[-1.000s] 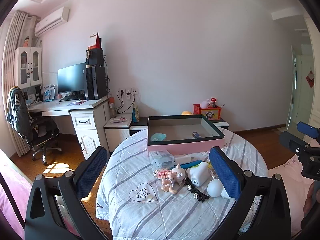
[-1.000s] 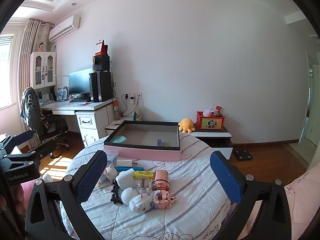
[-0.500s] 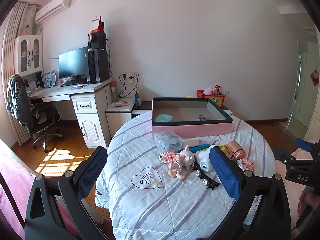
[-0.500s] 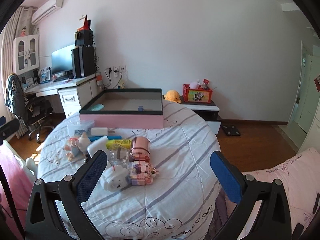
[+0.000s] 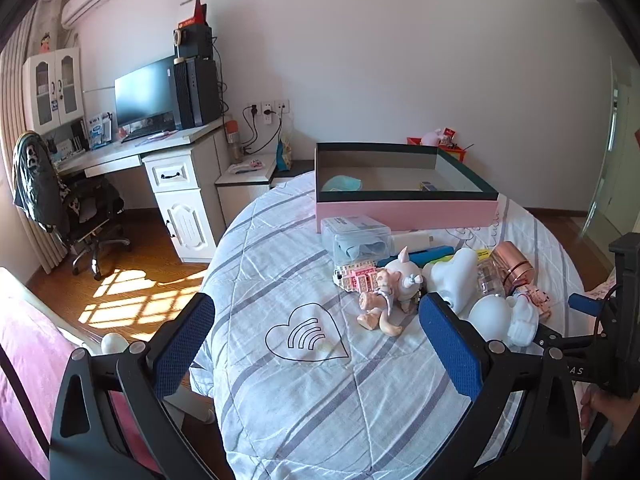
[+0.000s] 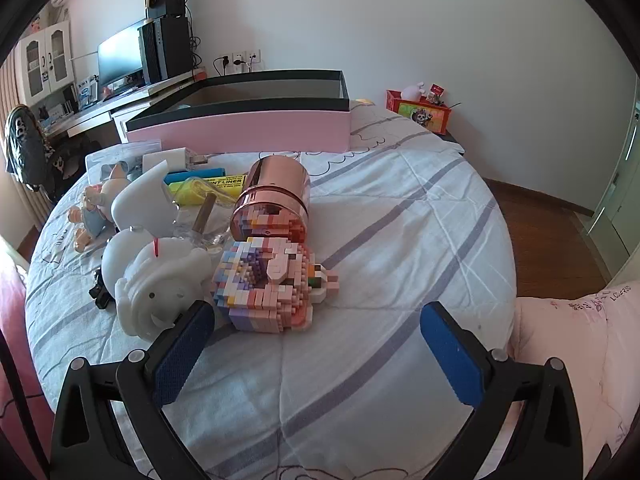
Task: Organize rigid objects
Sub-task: 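Grasp the pastel lego block figure with the right tool, then grasp the pig doll figurine with left tool while right tool holds the lego figure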
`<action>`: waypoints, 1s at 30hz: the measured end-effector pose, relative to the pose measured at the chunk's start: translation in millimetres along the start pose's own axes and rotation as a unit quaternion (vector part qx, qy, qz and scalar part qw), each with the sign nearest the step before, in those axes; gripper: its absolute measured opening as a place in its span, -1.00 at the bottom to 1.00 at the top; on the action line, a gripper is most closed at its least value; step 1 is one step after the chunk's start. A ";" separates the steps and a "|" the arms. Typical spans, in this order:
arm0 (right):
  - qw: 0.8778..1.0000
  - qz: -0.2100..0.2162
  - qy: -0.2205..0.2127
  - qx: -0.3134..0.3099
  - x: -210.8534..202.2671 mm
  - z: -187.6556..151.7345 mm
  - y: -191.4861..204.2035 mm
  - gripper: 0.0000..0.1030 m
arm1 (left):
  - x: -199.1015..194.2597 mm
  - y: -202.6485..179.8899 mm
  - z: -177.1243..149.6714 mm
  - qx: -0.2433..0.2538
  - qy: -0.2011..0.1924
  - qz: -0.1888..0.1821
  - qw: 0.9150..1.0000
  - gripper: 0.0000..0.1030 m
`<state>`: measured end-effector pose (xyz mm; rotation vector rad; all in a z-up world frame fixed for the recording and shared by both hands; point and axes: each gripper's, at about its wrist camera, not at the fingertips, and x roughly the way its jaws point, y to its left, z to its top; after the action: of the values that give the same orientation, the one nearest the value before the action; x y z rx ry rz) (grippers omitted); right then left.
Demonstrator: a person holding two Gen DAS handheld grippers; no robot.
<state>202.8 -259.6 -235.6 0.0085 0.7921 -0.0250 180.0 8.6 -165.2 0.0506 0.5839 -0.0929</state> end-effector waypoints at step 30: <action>0.999 0.027 -0.015 0.026 18.5 15.5 -43.1 0.29 | 120.5 -28.1 -6.8 0.007 0.107 -0.043 0.993 0.58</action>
<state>225.8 -303.3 -237.8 0.0791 0.7598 0.0062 273.4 -27.6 -238.0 0.0489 0.8005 -0.1765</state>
